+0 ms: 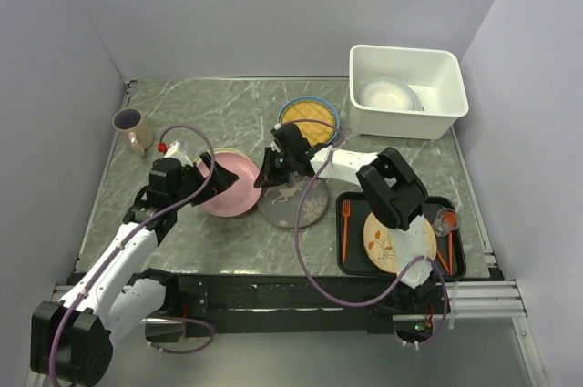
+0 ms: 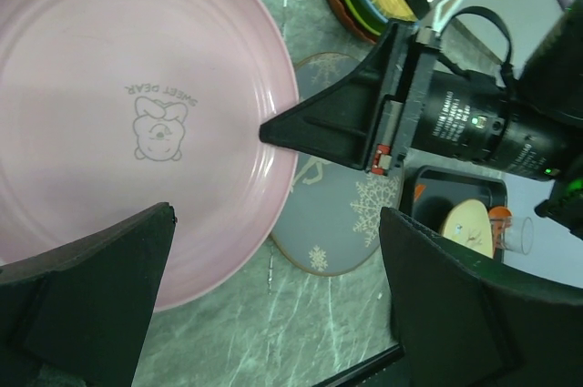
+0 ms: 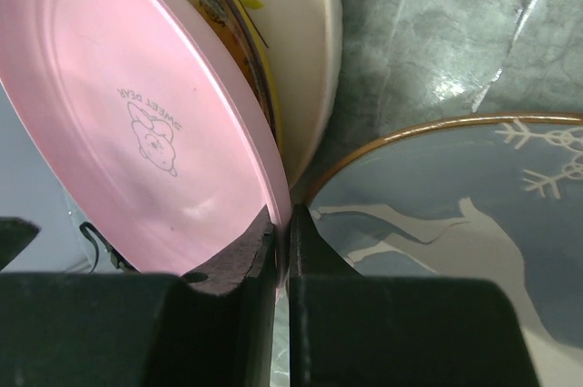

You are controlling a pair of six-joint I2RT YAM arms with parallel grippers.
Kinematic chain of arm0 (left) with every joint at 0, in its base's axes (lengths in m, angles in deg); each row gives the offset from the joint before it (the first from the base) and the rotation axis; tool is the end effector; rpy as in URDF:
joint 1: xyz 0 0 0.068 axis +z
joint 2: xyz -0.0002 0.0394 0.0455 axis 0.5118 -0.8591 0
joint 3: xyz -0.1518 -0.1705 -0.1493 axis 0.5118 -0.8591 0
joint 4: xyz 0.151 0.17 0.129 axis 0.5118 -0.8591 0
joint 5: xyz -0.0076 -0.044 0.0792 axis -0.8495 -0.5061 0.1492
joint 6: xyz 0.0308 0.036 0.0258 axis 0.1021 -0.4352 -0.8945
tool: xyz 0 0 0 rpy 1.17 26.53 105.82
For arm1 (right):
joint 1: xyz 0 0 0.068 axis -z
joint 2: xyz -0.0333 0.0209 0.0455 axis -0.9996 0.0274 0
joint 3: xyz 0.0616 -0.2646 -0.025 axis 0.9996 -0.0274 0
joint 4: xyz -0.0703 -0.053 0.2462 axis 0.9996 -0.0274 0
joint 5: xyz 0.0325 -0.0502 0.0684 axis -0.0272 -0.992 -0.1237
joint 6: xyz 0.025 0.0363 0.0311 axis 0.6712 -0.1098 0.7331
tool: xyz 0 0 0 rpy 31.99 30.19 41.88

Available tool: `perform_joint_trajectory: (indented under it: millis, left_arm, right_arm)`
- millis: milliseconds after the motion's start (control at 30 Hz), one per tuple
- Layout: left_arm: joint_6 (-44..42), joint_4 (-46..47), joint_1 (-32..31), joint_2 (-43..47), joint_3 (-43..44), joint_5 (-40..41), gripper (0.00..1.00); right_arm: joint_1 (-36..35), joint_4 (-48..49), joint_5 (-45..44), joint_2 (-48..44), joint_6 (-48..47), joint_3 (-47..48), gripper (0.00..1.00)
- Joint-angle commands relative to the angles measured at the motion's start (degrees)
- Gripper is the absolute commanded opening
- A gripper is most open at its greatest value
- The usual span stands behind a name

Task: Place the plates into the plastic bin on the countertop
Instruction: Pick up the plate at the center of the board.

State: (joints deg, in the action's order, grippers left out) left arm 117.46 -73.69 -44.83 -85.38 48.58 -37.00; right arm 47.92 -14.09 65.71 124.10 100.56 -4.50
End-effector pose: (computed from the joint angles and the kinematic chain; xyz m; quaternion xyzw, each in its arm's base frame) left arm 0.1919 -0.0555 0.2390 -0.1759 0.8408 -0.3242 0.3963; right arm 0.3314 0.3016 0.1582 -0.0614 0.9078 0.3854 0.1534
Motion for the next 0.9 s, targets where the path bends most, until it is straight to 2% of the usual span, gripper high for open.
perform_joint_trajectory:
  millis: [0, 567, 867]
  left_arm:
    - [-1.0, 2.1, 0.3, 2.0, 1.6, -1.8, 0.99]
    - [0.7, 2.7, 0.3, 5.9, 2.3, -3.9, 0.99]
    - [1.9, 2.9, 0.3, 8.1, 2.7, -5.7, 0.99]
  right_arm:
    - [-0.1, -0.9, -1.0, -3.3, -1.2, 3.5, 0.00]
    - [3.4, -1.0, -1.4, -10.1, -1.9, -1.5, 0.00]
    - [8.4, -1.6, -1.6, -15.6, -3.6, -6.7, 0.00]
